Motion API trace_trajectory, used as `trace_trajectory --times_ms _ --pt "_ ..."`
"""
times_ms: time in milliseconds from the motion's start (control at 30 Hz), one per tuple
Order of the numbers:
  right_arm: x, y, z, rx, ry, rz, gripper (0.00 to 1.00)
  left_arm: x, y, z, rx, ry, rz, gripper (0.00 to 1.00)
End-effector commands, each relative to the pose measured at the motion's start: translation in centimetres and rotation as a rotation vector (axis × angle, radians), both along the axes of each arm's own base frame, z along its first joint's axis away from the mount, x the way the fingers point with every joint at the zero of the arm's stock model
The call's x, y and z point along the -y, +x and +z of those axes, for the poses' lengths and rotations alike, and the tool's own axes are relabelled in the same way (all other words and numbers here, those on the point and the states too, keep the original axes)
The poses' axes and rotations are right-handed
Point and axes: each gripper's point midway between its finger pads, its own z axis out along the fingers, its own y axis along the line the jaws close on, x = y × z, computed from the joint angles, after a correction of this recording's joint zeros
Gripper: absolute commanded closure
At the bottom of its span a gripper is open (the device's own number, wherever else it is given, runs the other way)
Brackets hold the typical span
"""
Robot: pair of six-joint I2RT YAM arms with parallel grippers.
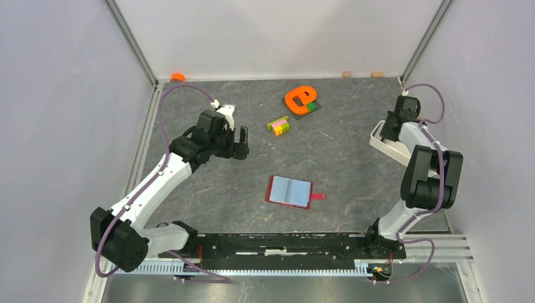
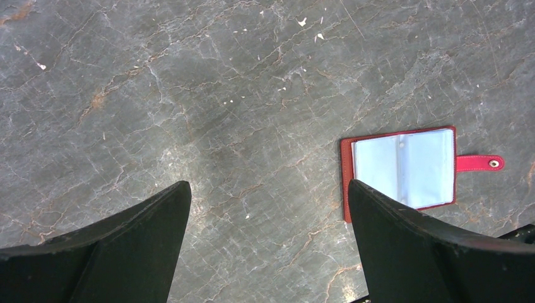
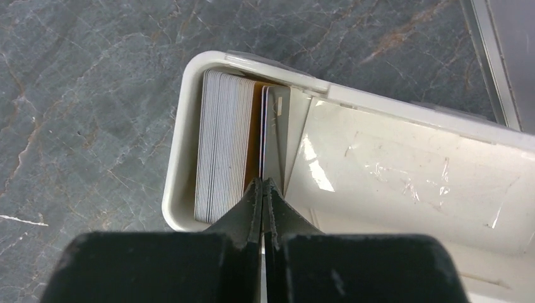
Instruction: Put the credit cards into the card holder
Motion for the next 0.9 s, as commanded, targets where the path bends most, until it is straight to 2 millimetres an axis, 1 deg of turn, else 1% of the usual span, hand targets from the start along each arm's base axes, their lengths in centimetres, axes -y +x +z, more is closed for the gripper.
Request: trace_trajectory --times_ms 0,67,267,433,567,767,867 --pt "0.8 -2.4 0.2 -0.037 -0.023 -0.037 1.00 0.0 0.5 0.4 0.034 0.014 -0.030 0.00" --pt "1.2 -2.5 1.0 -0.026 -0.042 -0.054 1.00 0.0 0.5 0.4 0.034 0.014 -0.031 0.00" --pt "2.6 -2.7 4.1 0.020 -0.119 -0.103 1.00 -0.1 0.5 0.4 0.037 0.016 -0.027 0.00" --pt "3.0 -3.0 5.7 0.045 -0.150 -0.111 1.00 -0.1 0.5 0.5 0.037 0.013 -0.027 0.00" --pt "2.8 -3.1 6.7 0.064 -0.146 -0.105 1.00 -0.1 0.5 0.5 0.039 0.012 -0.026 0.00" --pt "2.1 -2.8 9.5 0.144 -0.130 -0.080 1.00 0.0 0.4 0.6 0.040 0.006 -0.028 0.00" --pt "1.6 -2.8 10.4 0.168 -0.116 -0.059 1.00 0.0 0.4 0.7 0.042 0.004 -0.030 0.00"
